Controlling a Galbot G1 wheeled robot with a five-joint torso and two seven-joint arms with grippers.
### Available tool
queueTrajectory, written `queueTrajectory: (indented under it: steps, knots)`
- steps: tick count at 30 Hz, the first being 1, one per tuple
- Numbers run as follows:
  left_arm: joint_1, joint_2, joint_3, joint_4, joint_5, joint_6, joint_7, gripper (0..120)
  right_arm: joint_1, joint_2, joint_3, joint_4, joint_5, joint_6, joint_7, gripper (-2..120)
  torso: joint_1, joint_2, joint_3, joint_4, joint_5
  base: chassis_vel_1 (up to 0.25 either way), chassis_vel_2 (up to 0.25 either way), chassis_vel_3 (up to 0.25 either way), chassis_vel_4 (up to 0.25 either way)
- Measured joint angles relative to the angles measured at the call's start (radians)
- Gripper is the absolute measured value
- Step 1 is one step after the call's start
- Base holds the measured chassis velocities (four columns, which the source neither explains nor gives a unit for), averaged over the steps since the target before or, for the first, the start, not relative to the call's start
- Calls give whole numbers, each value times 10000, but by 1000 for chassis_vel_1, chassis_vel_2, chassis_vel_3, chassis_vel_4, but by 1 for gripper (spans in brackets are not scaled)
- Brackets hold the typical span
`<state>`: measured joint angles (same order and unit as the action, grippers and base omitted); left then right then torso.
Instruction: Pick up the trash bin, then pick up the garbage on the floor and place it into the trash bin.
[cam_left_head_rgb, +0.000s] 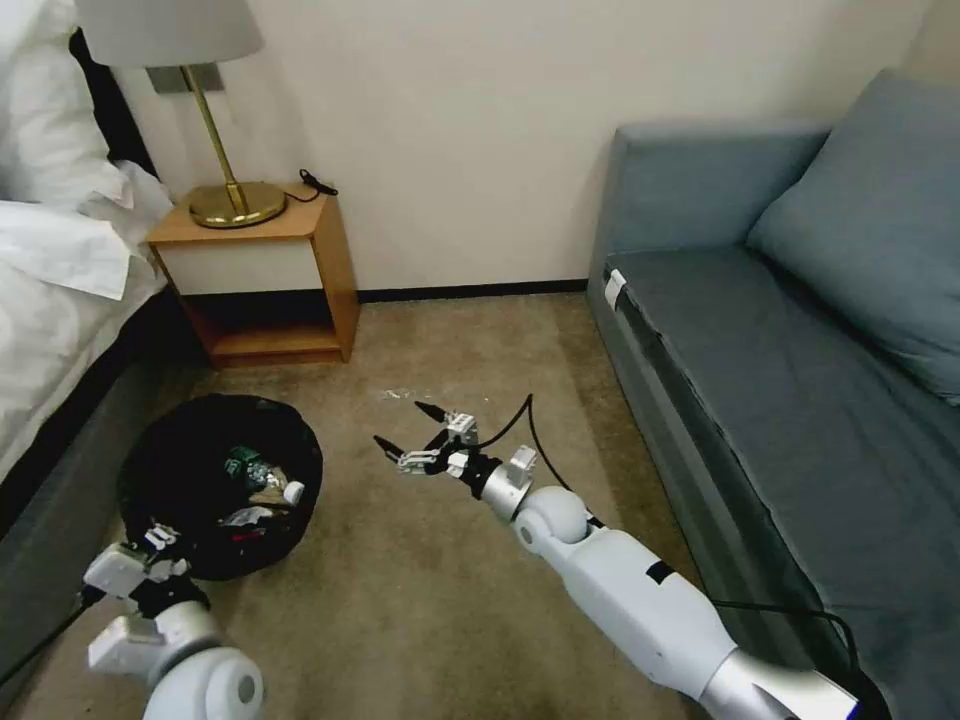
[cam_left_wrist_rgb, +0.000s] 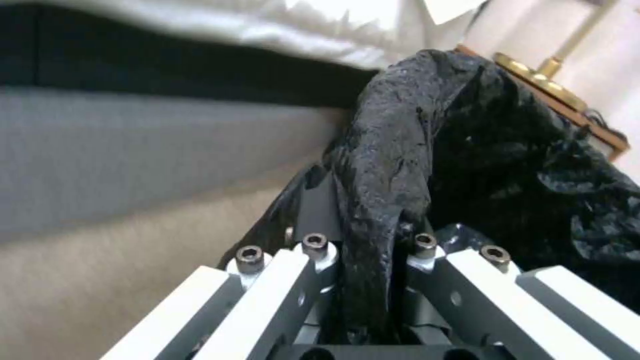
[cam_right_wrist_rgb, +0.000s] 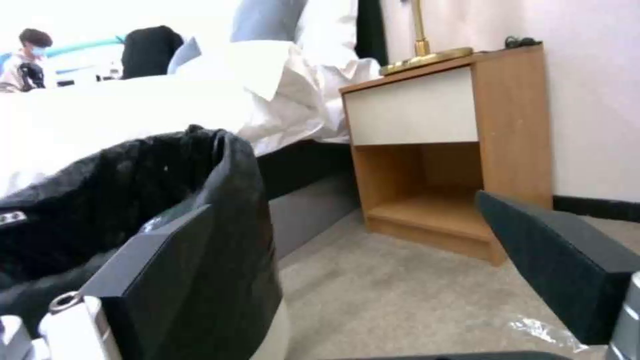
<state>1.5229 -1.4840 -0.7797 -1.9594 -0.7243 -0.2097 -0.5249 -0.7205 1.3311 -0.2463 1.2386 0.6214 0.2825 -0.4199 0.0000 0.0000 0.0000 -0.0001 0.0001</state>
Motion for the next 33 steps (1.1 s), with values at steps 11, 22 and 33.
queueTrajectory:
  steps: [11, 22, 33]
  knots:
    - [-1314, 99, 126, 2111, -1883, 184, 231, 8, -187, 263, 62, -366, -191, 107, -509, 100, 0, 0, 1, 2, -3, 0, 0, 0, 0]
    - [-1140, 280, 327, 2006, -814, 185, 578, 45, -261, 314, 28, -437, -223, 155, -528, 100, 0, 0, 0, 1, 0, 0, 0, 0, 0]
    - [324, -6, 124, 1572, 3336, -1430, 730, 87, -1094, -323, 371, 939, -291, 130, 2110, 100, 0, 0, -1, 1, 0, 0, 0, 0, 0]
